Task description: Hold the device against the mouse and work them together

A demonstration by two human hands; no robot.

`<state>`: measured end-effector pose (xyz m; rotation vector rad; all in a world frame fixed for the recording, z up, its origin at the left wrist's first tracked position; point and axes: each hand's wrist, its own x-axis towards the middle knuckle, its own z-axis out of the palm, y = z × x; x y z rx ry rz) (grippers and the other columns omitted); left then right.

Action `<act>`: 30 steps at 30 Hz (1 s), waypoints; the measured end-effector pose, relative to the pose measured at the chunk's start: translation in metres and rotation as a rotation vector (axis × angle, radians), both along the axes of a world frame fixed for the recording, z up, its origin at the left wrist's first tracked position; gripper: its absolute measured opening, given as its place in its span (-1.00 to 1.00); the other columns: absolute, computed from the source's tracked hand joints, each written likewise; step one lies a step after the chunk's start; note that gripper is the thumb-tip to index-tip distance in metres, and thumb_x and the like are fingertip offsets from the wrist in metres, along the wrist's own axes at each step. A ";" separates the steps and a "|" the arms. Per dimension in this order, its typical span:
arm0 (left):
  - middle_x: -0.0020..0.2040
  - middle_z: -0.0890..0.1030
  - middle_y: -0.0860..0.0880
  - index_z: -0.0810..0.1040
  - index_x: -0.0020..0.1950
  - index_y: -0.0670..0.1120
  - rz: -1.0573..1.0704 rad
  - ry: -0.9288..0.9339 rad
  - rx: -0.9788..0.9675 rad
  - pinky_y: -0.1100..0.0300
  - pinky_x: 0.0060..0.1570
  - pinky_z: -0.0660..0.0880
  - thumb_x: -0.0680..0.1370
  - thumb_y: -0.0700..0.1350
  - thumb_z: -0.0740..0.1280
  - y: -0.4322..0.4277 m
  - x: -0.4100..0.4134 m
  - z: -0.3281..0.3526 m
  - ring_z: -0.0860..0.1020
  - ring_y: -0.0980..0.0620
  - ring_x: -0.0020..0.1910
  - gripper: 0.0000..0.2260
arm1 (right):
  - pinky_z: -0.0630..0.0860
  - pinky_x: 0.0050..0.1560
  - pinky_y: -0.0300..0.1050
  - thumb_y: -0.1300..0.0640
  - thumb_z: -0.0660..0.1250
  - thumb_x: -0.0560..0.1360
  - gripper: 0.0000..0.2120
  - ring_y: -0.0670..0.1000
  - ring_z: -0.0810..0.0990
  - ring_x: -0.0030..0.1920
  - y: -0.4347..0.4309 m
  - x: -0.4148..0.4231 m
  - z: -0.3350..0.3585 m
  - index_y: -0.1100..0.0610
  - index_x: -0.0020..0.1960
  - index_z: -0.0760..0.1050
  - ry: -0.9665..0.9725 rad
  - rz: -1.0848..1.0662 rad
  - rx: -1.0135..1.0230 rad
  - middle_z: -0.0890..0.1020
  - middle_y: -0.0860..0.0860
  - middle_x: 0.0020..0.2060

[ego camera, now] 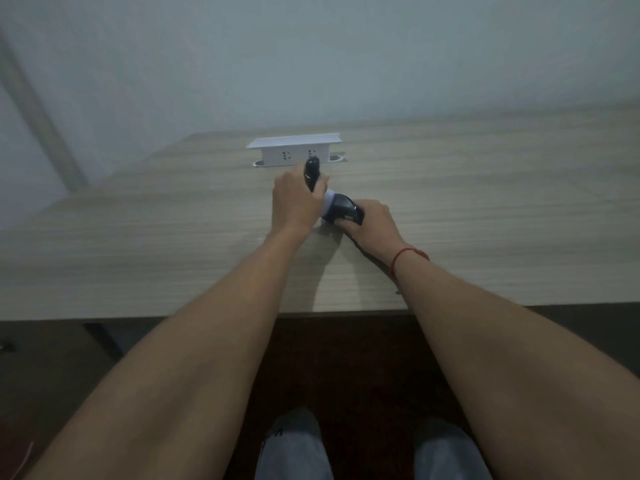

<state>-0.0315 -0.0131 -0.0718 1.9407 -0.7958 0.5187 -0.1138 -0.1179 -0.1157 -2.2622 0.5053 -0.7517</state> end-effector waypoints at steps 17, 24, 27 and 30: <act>-0.11 0.68 -0.14 0.63 -0.08 -0.24 0.042 0.173 -0.156 0.12 -0.05 0.56 0.50 -0.06 0.39 0.011 0.020 0.003 0.61 -0.06 -0.14 -0.77 | 0.32 -0.16 -0.22 0.15 0.44 0.45 -0.80 0.02 0.50 -0.16 -0.004 0.000 -0.001 0.21 0.03 0.62 -0.018 0.021 -0.017 0.63 0.11 -0.15; -0.05 0.67 -0.14 0.61 0.00 -0.20 0.044 0.165 0.002 0.13 -0.04 0.54 0.50 -0.04 0.40 0.019 0.028 -0.008 0.61 -0.07 -0.08 -0.77 | 0.46 0.22 -0.03 0.15 0.41 0.47 -0.52 0.18 0.56 0.19 -0.005 0.005 -0.003 0.18 0.36 0.44 0.031 0.045 -0.160 0.62 0.17 0.20; -0.07 0.66 -0.18 0.61 -0.05 -0.22 0.058 0.211 -0.002 0.05 -0.03 0.58 0.49 -0.03 0.41 0.023 0.033 -0.011 0.63 -0.13 -0.07 -0.75 | 0.42 0.27 0.09 0.08 0.37 0.50 -0.43 0.22 0.52 0.24 -0.001 0.007 -0.003 0.12 0.46 0.31 0.139 0.079 -0.290 0.56 0.20 0.26; -0.13 0.66 -0.20 0.59 -0.13 -0.23 0.072 0.240 -0.002 0.12 -0.14 0.48 0.49 -0.01 0.41 0.024 0.031 -0.014 0.62 -0.17 -0.09 -0.74 | 0.42 0.24 0.12 -0.08 0.36 0.49 -0.40 0.19 0.52 0.20 0.003 0.005 -0.002 0.07 0.45 0.30 0.183 0.091 -0.361 0.57 0.14 0.22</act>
